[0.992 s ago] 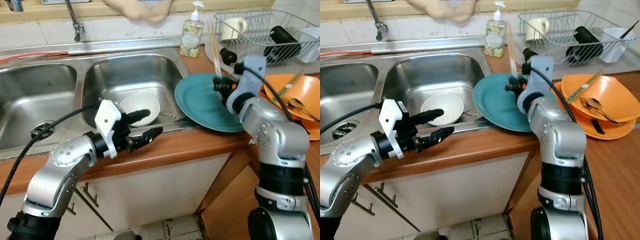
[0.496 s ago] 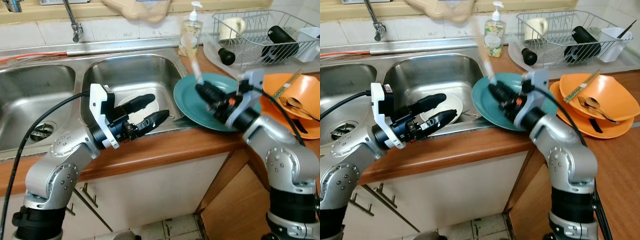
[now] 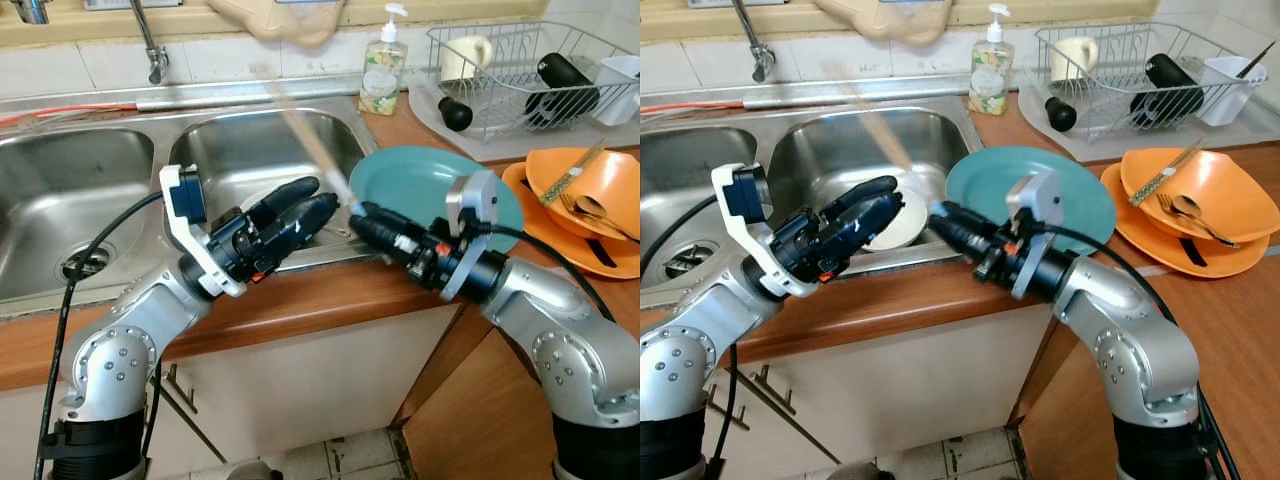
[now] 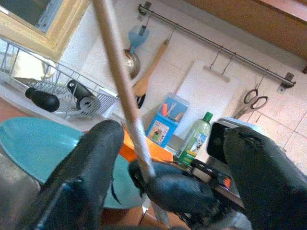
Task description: Kitchen organization
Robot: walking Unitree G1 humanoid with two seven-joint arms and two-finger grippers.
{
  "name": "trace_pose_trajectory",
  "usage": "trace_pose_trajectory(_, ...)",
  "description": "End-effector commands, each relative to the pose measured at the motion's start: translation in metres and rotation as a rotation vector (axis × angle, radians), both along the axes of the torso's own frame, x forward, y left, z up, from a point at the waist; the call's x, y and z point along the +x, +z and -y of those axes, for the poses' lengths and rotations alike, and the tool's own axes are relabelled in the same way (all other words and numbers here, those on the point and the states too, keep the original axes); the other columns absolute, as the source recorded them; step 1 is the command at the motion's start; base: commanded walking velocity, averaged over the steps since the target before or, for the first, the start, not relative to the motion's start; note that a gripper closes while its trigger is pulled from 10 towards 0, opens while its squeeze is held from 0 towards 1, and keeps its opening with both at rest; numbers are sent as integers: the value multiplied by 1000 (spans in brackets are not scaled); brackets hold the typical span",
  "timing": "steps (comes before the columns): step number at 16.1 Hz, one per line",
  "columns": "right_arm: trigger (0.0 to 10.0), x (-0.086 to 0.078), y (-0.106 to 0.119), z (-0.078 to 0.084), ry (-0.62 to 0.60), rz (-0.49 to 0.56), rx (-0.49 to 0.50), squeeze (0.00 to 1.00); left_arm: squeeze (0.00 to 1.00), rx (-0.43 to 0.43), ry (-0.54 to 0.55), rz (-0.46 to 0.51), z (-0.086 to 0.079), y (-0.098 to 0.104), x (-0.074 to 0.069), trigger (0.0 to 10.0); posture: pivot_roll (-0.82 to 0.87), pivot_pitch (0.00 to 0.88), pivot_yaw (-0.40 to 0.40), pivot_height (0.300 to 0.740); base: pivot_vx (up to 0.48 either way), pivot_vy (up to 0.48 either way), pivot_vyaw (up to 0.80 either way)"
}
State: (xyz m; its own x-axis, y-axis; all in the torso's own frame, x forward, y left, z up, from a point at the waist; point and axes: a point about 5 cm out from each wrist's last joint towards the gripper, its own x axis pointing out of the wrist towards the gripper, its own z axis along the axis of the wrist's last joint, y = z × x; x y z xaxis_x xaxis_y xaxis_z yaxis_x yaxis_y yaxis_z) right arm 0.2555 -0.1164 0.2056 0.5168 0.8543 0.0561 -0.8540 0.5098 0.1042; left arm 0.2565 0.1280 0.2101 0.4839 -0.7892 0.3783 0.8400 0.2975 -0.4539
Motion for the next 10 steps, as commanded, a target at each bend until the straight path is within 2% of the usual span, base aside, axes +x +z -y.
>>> trace_pose_trajectory(1,0,-6,2,-5,48,27,-12,0,0,-26,-1,-25,-1,0,1,667,-4,0,26,740,0,0,0)
trace_pose_trajectory(2,0,-7,2,-6,55,28,-18,0,0,-34,-4,-28,-1,1,1,667,-4,0,26,740,0,0,0)
trace_pose_trajectory(3,0,-9,0,-8,73,37,-36,0,0,-47,-8,-41,-2,2,1,0,-4,0,28,740,0,0,0)
trace_pose_trajectory(7,0,-6,-1,-14,71,59,-81,0,0,-118,26,-68,-9,3,0,0,-3,0,29,740,0,0,0)
trace_pose_trajectory(10,0,-5,0,-16,73,67,-84,0,0,-117,29,-72,-11,2,-3,0,9,0,19,740,0,0,0)
